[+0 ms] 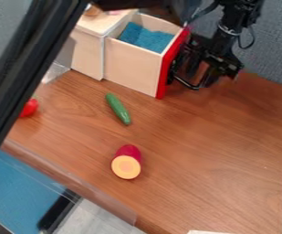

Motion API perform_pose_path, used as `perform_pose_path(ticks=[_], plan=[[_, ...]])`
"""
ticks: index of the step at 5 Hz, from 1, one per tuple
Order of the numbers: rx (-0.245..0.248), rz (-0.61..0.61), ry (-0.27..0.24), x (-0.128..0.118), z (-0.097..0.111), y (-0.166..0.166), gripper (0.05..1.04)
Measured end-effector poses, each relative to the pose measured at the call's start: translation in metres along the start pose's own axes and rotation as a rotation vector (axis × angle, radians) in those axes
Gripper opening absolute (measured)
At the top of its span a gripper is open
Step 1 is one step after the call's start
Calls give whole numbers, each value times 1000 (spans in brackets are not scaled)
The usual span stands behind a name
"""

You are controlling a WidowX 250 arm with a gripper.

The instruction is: Close the drawer

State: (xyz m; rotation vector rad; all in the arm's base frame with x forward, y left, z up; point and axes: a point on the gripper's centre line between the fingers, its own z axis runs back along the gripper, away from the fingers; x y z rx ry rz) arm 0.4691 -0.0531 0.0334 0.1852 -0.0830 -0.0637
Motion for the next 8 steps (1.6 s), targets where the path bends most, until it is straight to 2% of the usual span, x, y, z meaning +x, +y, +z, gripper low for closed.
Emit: perform_pose_path(ticks=[1,2,4,8], plan=[[24,52,-5,8,-2,8,284],[42,124,10,11,-4,22,146],[71,193,27,8,-9,40,116],[107,216,77,-16,-18,92,115]])
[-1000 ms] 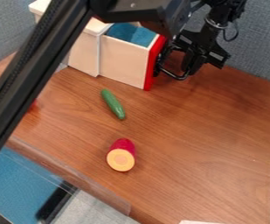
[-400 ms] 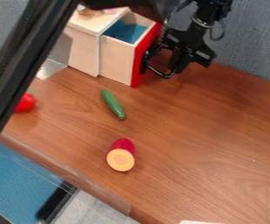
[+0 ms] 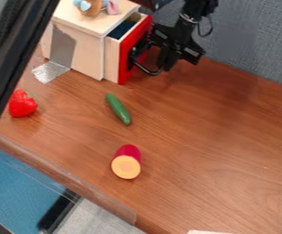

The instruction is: Close the drawer

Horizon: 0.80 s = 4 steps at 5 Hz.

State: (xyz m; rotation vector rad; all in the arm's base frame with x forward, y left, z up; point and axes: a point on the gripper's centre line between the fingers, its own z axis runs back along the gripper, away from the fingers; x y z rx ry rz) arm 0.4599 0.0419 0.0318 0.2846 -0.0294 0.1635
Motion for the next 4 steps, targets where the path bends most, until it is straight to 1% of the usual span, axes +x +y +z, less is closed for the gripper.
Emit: perform_pose_path(ticks=[1,2,3,4], plan=[[1,-10,-1,0,0,5,115],[12,5,-3,-1,0,23,115],[23,4,-23,-1,11,31,115],[18,-2,-44,-1,19,34,151]])
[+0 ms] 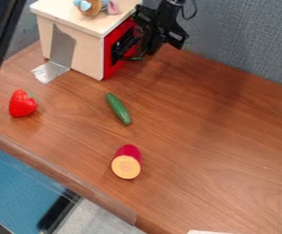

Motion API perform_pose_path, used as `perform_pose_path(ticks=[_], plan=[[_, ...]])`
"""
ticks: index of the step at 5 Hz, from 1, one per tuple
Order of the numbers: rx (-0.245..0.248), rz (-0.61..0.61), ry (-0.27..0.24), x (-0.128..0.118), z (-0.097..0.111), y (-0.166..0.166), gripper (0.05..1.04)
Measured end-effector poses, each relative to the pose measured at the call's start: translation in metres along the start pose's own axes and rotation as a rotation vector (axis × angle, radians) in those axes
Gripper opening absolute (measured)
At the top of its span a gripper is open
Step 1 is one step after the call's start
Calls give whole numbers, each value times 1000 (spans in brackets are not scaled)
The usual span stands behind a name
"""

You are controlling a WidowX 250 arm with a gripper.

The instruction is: Close the drawer

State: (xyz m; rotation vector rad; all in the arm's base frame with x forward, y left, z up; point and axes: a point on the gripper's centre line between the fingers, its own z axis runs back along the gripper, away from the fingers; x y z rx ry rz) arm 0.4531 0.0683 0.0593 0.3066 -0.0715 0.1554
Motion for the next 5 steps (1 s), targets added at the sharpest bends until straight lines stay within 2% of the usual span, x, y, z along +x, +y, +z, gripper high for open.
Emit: perform_pose_path(ticks=[1,3,4,5], plan=[[-46,-6,-13,-1,7,0,361],[-168,-50,-43,2,25,-26,944],[-236,-51,-106,8,58,-27,1009],[-282,-53,-155,8,84,-26,1003]])
